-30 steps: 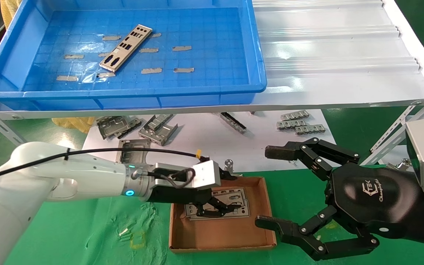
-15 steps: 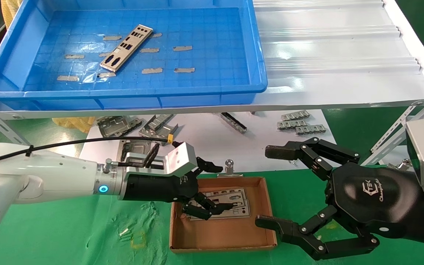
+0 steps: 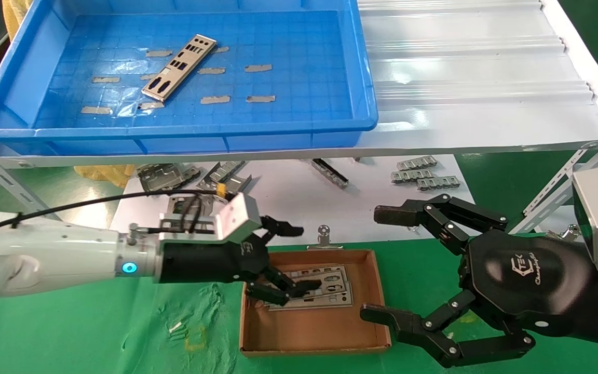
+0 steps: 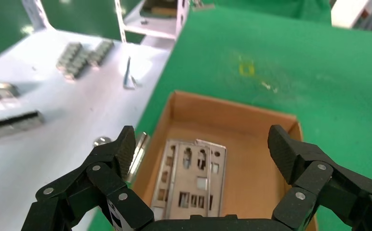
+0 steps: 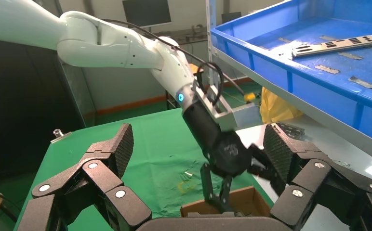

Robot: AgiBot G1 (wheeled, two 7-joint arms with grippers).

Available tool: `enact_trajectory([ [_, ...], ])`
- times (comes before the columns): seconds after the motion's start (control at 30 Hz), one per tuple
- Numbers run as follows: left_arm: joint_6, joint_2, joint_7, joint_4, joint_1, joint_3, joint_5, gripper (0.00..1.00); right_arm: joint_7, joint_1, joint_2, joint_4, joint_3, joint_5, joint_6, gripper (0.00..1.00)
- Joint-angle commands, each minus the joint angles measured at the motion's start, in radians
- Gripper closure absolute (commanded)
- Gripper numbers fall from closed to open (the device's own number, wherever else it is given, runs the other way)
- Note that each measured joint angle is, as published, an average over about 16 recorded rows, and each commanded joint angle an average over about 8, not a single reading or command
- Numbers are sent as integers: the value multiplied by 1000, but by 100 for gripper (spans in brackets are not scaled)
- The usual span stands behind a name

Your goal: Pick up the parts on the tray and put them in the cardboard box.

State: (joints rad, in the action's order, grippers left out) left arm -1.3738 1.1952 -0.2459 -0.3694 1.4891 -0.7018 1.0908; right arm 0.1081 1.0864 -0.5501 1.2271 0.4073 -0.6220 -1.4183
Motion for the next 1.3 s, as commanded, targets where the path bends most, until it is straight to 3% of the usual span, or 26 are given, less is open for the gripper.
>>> enact_trajectory([
  [0.03, -4, -21, 16, -33, -15, 15, -13, 0, 0, 0, 0, 0, 0, 0, 0, 0],
  [1.3, -92, -442, 328, -693, -314, 320, -273, 0, 0, 0, 0, 0, 0, 0, 0, 0],
])
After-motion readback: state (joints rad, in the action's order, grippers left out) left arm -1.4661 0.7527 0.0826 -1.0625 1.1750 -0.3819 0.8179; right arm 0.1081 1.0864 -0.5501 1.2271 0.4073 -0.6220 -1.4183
